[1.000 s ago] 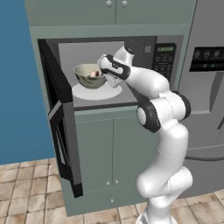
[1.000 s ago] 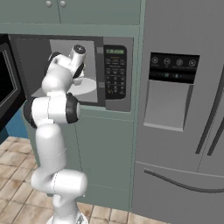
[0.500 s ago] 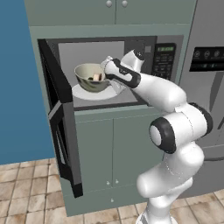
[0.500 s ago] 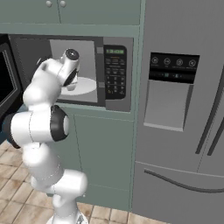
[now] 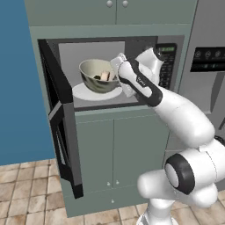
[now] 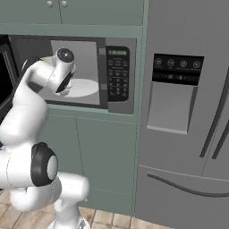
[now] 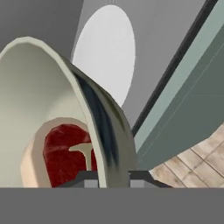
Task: The microwave is finished heating the steak and sweet potato. Take the bowl containing the food and place it on the dining counter.
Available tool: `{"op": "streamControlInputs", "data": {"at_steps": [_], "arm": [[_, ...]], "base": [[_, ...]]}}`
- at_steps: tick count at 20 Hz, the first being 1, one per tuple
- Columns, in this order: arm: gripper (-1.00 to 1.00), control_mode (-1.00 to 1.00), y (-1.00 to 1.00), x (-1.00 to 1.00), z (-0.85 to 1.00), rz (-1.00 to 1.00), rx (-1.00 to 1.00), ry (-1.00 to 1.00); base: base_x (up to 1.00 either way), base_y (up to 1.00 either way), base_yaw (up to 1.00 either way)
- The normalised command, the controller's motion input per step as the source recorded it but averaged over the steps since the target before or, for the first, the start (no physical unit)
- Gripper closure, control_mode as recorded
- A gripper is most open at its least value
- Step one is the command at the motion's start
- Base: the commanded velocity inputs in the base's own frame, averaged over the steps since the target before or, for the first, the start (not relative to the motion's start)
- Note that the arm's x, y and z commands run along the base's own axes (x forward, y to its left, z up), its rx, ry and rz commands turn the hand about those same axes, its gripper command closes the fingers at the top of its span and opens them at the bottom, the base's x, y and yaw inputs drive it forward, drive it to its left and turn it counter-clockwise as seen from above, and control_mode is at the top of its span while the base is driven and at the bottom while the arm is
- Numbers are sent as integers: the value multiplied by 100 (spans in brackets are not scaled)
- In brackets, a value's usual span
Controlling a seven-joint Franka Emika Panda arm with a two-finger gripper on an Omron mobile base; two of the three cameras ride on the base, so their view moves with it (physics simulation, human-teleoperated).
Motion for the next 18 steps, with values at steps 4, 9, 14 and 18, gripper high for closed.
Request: {"op": "streamControlInputs", "data": {"at_steps": [4, 9, 14, 18], "arm": [[100, -100, -38, -100, 6, 2, -1, 7], [100, -100, -43, -100, -7, 3, -5, 2], [100, -100, -60, -100, -14, 0, -1, -7], [100, -100, -23, -50, 0, 0, 0, -1]], "base": [[0, 0, 0], [0, 0, 0], [0, 0, 0], [0, 0, 0]]}}
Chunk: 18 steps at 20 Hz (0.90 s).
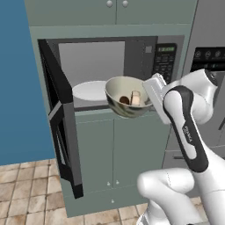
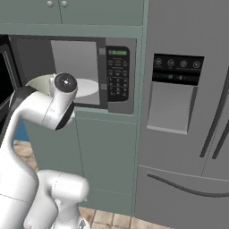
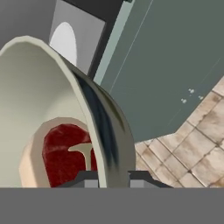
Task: The microwave is finished heating the steak and sweet potato. Take the bowl containing the food and place it on the dining counter.
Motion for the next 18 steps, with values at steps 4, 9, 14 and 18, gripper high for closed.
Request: {"op": "streamControlInputs", "data": {"at_steps": [4, 9, 14, 18], "arm": [[100, -100, 0, 0, 0, 0, 0, 0], [100, -100, 0, 0, 0, 0, 0, 0], [100, 100, -10, -25, 0, 0, 0, 0], [100, 100, 0, 0, 0, 0, 0, 0]], "base": [[0, 0, 0], [0, 0, 0], [-30, -21, 0], [-98, -78, 2]]}}
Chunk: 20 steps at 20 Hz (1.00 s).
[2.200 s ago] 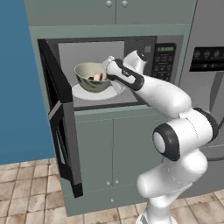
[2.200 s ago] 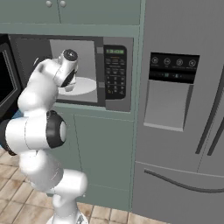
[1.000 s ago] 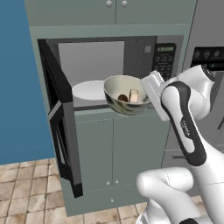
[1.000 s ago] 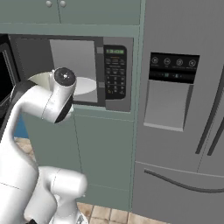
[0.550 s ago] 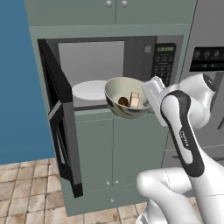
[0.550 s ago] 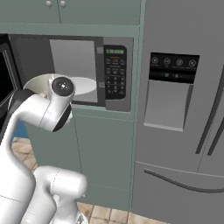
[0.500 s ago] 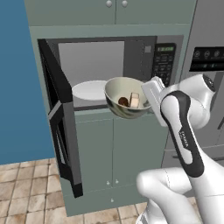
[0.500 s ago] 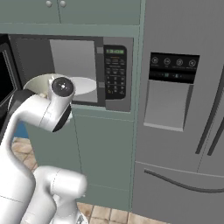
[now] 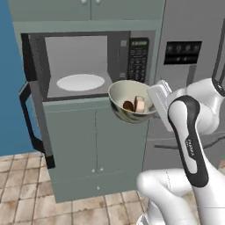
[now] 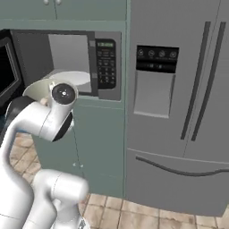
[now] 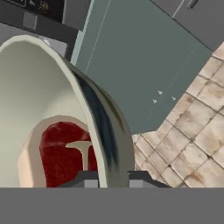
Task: The microwave is finished heating the steak and sweet potato. Take the bowl containing the food and place it on the dining counter.
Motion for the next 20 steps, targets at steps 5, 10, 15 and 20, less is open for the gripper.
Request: {"op": "streamControlInputs", "data": {"at_steps": [5, 10, 15, 20], "arm": [[100, 100, 0, 0, 0, 0, 0, 0], [100, 100, 0, 0, 0, 0, 0, 0], [100, 100, 0, 0, 0, 0, 0, 0], [100, 100, 0, 0, 0, 0, 0, 0]], "base": [[-99, -70, 33], [-80, -80, 71], [-65, -55, 90], [-55, -56, 90]]}}
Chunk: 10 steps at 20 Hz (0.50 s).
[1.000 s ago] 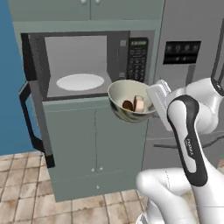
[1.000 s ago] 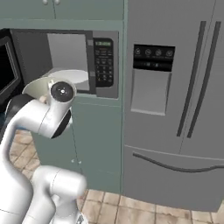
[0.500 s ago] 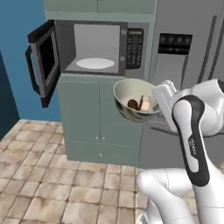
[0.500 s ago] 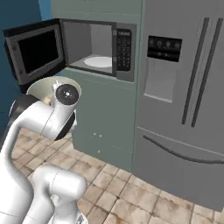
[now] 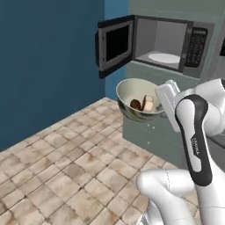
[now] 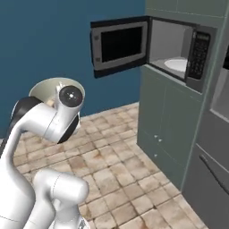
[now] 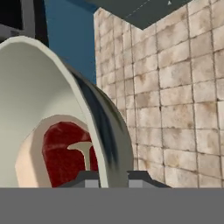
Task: The microwave is finished heating the steak and sweet potato. Take the bowl containing the food and place it on the dining counter.
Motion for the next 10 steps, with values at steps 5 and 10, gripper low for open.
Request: {"op": "streamControlInputs", "data": {"at_steps": [5, 10], "arm": [[100, 100, 0, 0, 0, 0, 0, 0], [100, 100, 0, 0, 0, 0, 0, 0]], "base": [[-42, -50, 95], [-29, -49, 96]]}}
